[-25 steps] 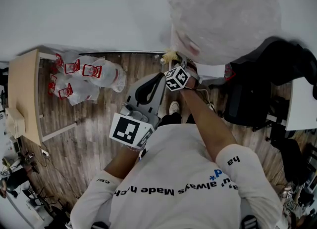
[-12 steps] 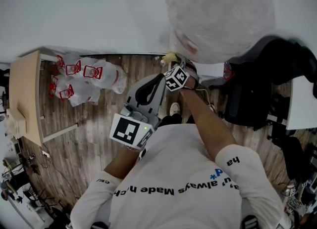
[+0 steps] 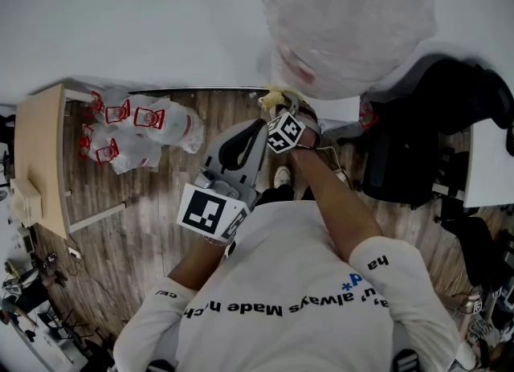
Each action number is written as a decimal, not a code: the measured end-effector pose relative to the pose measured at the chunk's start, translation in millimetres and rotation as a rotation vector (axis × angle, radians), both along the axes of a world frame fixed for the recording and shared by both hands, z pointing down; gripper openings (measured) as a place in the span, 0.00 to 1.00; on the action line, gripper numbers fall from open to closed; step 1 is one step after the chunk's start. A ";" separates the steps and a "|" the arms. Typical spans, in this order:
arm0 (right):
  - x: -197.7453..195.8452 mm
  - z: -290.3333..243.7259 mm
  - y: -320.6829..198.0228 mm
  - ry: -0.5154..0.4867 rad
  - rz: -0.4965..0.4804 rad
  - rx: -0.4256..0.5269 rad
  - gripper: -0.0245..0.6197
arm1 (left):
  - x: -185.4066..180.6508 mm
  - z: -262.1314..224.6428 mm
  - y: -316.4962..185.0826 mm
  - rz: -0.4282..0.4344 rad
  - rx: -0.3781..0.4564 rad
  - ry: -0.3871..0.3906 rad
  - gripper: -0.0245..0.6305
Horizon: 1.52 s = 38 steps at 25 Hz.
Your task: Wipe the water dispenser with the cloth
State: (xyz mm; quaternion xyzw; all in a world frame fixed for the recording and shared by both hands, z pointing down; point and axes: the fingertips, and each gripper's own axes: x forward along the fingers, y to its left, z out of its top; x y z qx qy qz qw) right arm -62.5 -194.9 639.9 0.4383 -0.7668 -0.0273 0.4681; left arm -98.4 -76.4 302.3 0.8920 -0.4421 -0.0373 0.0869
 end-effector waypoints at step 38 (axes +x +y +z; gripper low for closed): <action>1.6 0.9 43.2 -0.062 -0.017 -0.051 0.13 | 7.7 -8.0 2.2 0.011 0.009 0.014 0.08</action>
